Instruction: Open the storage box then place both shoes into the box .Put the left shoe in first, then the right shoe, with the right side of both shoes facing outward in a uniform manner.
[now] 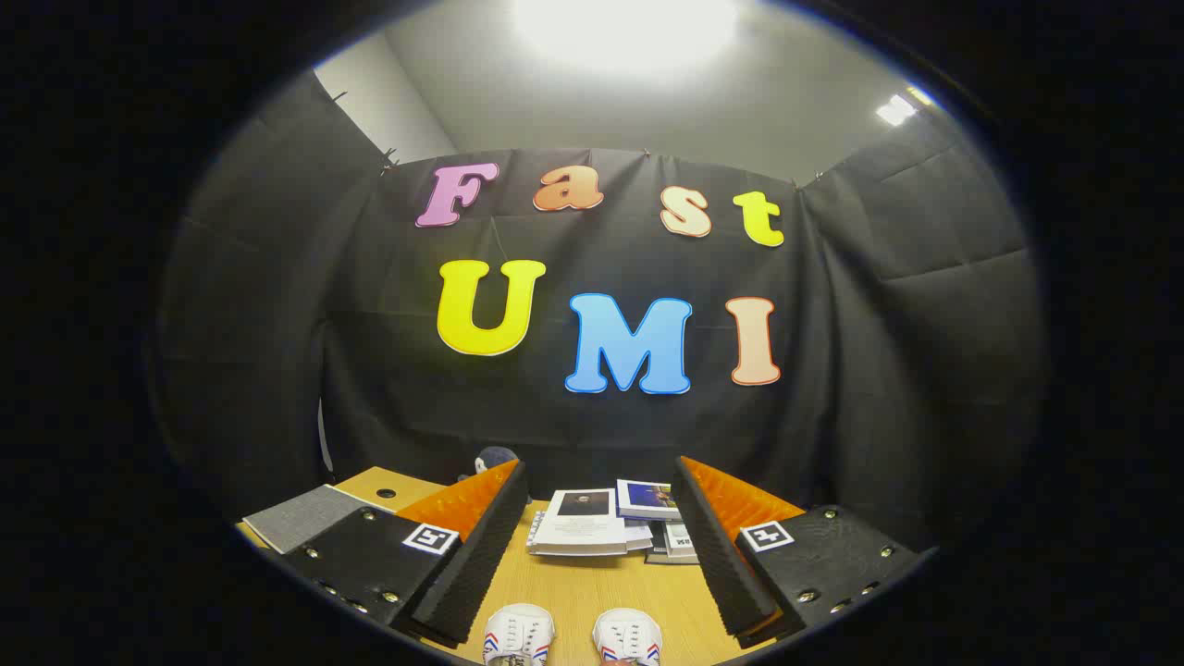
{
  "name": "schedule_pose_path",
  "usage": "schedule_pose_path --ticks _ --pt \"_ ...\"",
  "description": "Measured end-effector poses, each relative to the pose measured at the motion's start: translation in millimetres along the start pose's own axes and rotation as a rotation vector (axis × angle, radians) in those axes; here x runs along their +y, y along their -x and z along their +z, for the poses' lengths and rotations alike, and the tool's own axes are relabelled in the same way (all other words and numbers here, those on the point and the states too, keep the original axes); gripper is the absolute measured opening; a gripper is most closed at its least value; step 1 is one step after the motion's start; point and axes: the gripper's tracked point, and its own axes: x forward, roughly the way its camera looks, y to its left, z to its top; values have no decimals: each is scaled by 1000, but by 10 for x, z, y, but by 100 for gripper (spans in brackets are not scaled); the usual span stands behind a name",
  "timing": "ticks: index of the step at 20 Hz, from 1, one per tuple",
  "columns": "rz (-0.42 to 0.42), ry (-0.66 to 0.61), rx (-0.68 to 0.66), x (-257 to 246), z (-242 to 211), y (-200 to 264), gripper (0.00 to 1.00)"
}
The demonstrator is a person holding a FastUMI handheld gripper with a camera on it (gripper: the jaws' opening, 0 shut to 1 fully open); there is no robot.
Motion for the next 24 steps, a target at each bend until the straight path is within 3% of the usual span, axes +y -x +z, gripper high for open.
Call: schedule_pose_path --ticks 13,24 --pt "-11 21 -21 20 8 47 95" --pt "28 18 -26 119 -15 63 95"
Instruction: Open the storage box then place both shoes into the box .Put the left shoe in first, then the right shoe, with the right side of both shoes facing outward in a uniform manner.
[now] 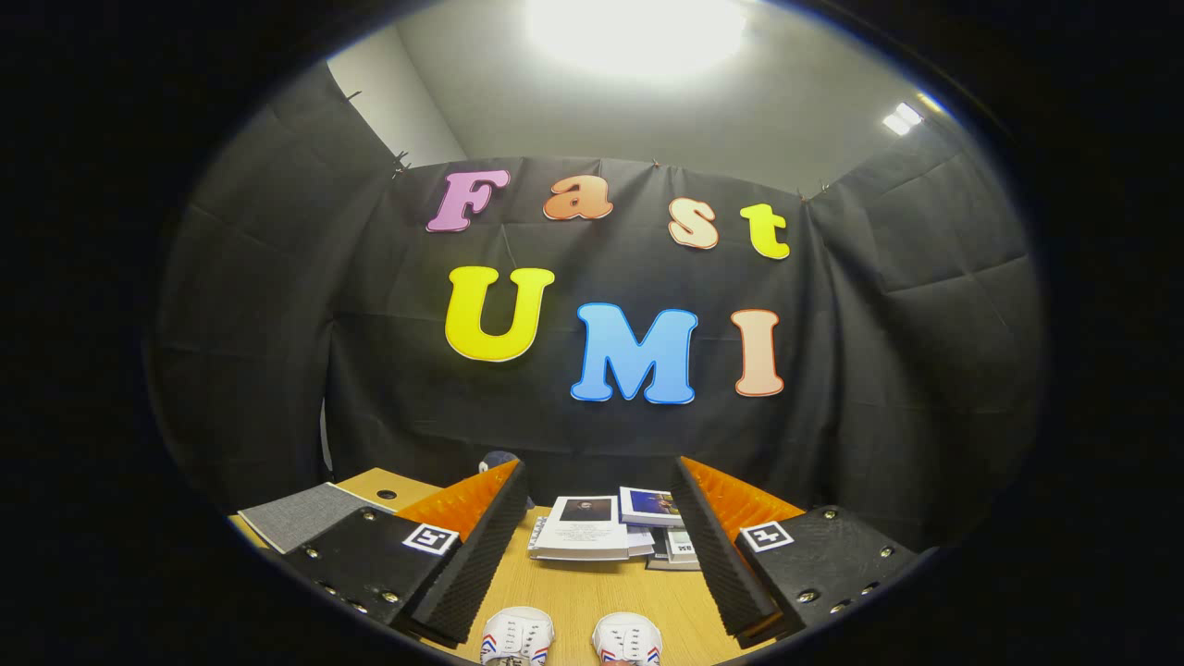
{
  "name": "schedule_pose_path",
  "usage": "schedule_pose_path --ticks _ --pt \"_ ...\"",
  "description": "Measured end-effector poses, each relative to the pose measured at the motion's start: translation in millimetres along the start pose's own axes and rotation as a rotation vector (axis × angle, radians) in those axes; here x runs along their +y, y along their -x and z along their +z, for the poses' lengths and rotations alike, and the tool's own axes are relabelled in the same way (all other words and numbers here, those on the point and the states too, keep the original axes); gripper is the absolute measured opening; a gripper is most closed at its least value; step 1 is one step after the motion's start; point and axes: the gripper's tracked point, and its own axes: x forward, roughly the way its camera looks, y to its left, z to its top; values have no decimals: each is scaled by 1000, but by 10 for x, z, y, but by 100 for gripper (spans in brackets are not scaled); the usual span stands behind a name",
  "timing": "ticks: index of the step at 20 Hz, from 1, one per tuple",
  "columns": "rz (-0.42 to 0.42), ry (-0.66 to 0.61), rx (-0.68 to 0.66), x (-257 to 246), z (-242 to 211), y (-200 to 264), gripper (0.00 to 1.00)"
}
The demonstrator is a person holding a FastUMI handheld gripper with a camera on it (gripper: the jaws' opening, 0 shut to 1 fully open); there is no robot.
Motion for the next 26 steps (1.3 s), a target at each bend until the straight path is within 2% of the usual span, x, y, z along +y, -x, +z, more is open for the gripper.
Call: schedule_pose_path --ticks 6,9,12,16,23,26 --pt "88 -107 22 199 -80 0 95" --pt "160 -163 57 403 -181 3 95" --pt "220 -265 109 589 -317 18 95" --pt "255 -399 221 738 -571 -7 98" --pt "344 -747 466 1113 -1104 71 98" --pt "350 -908 571 1215 -1321 145 98"
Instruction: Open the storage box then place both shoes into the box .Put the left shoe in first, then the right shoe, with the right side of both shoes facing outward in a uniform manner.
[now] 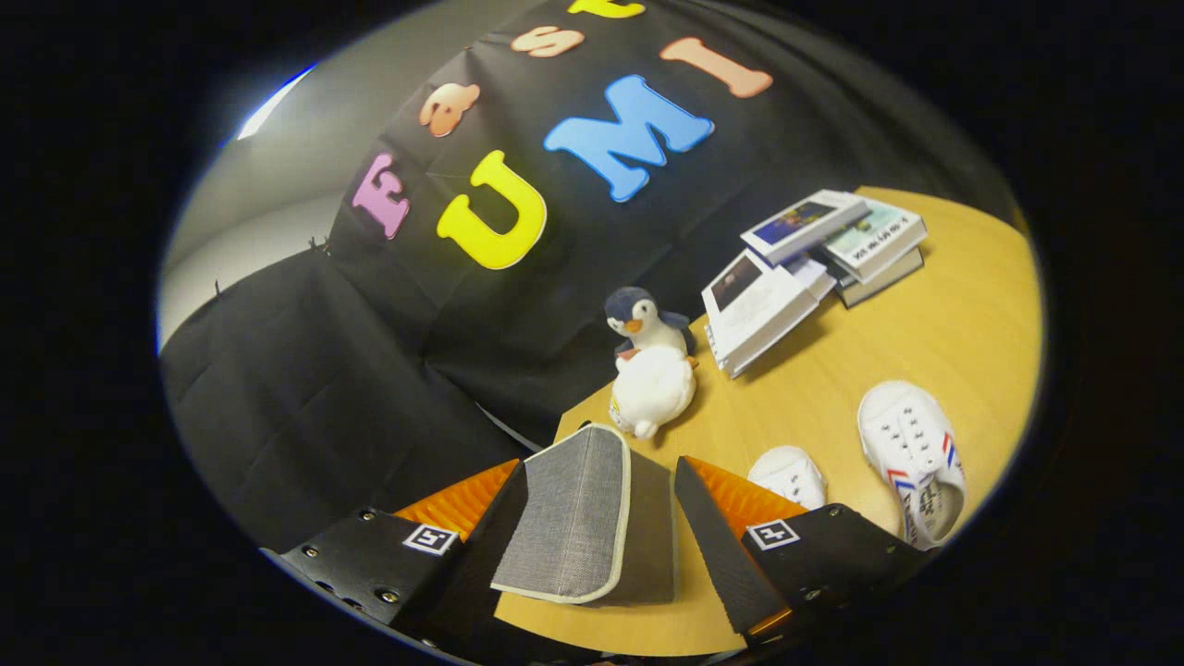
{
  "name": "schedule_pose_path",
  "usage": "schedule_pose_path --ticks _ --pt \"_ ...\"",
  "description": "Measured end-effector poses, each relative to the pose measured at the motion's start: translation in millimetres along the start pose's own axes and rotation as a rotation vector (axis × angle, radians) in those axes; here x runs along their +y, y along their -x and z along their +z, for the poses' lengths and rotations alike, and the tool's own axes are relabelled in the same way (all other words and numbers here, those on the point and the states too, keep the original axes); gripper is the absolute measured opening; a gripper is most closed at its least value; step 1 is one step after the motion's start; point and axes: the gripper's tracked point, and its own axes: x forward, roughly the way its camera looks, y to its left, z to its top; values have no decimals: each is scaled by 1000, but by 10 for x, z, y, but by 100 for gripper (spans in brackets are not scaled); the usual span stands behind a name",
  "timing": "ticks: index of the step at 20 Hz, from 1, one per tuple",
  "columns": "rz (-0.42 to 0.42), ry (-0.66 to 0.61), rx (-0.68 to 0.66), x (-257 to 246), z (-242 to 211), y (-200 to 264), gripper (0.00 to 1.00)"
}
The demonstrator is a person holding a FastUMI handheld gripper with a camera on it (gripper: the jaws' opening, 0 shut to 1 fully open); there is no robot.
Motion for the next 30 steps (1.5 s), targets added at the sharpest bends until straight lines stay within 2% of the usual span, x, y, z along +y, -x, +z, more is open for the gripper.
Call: schedule_pose_path --ticks 3,11,17,24,28,30 --pt "6 -82 62 -86 -156 -71 98" --pt "103 -267 226 -2 -616 -261 98" --pt "112 -324 302 -24 -890 -361 98" --pt "165 -451 383 44 -1154 -432 95" --pt "188 -463 414 44 -1229 -436 94" --pt "194 -497 425 74 -1263 -467 82"
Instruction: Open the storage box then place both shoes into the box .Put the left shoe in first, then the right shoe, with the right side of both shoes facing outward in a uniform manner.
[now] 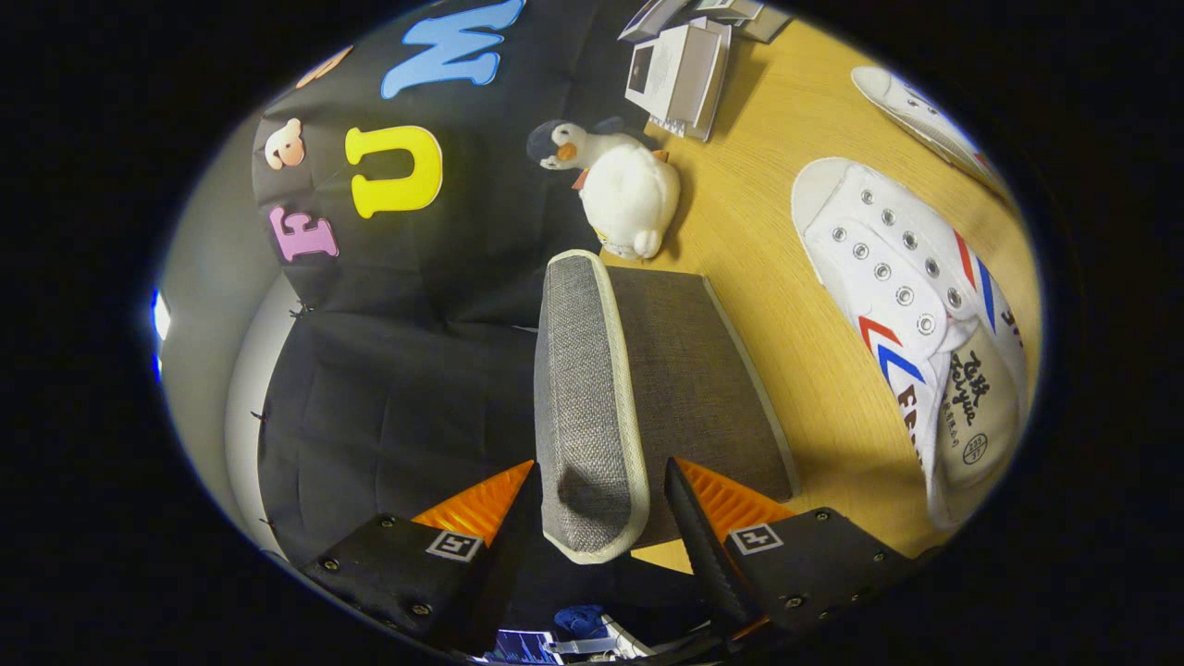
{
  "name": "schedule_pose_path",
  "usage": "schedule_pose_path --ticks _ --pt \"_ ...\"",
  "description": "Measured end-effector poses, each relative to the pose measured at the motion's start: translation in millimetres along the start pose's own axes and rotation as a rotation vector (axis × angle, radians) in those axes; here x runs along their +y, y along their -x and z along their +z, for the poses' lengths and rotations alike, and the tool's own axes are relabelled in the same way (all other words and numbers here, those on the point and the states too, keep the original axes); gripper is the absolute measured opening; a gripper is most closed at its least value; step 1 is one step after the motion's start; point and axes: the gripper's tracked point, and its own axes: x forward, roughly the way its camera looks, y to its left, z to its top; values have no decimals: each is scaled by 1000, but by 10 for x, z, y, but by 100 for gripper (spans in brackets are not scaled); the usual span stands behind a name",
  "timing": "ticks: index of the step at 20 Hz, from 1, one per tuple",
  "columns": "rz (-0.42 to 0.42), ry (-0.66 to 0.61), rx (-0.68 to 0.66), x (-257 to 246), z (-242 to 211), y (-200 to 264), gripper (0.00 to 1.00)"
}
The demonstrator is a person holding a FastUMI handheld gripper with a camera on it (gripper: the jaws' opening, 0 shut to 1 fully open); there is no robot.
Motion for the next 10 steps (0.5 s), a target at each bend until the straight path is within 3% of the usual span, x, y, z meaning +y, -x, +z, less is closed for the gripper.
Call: schedule_pose_path --ticks 6,7,9,10 --pt "18 -19 48 29 -67 -25 82" --pt "-9 -11 42 -14 -39 14 82" --pt "5 -67 -12 -37 83 19 38" --pt "8 -83 -4 -40 76 12 35"
